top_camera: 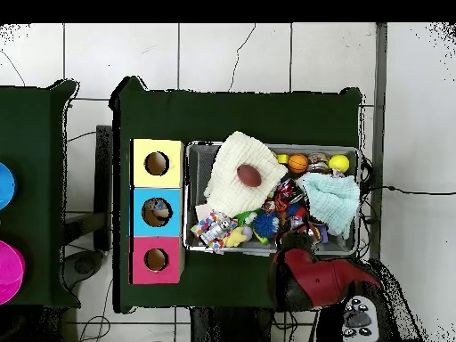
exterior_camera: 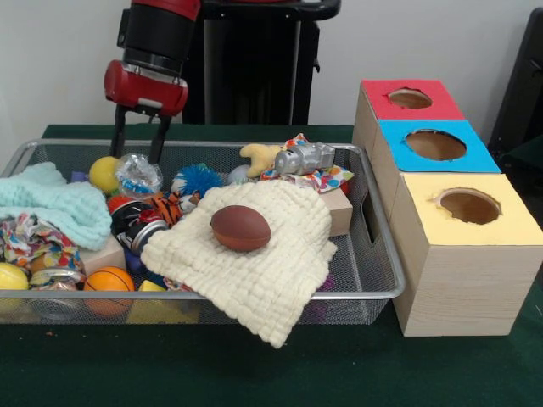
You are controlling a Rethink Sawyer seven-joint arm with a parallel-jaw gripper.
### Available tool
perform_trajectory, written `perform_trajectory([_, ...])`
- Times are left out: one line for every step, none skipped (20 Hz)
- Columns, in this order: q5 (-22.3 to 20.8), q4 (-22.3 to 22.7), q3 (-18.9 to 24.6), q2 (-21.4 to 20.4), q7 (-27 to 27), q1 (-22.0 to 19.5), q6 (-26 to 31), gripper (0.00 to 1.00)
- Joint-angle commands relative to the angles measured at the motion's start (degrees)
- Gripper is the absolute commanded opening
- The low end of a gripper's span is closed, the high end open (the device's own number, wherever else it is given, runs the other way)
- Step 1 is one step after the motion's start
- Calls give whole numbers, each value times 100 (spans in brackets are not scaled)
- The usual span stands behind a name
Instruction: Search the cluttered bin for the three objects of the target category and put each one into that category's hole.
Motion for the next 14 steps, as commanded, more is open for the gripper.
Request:
perform_trajectory([360,-605,-132,856,394,39,-838,100])
perform_trajectory([359,-610,-131,914,393,23,-894,100])
perform_trajectory([384,-610,-154,976,389,23,-966,100])
perform_trajectory([381,-612,-154,1015,398,13,-997,100])
perform_trajectory([397,-607,-170,1065,401,7,-1059,100])
perform_trajectory([412,-610,-184,1108,404,6,-1112,100])
perform_trajectory([435,-624,-197,1189,402,1,-1174,100])
perform_trajectory([452,-634,-204,1249,404,0,-1234,100])
perform_trajectory([466,-650,-205,1323,414,-5,-1269,100])
perform_trajectory([480,-656,-213,1370,422,1,-1296,100])
perform_trajectory([494,-661,-221,1418,431,7,-1324,100])
perform_trajectory([478,-654,-222,1412,448,6,-1322,100])
perform_trajectory([451,-642,-209,1388,474,7,-1290,100])
perform_trajectory([424,-631,-196,1363,500,9,-1258,100])
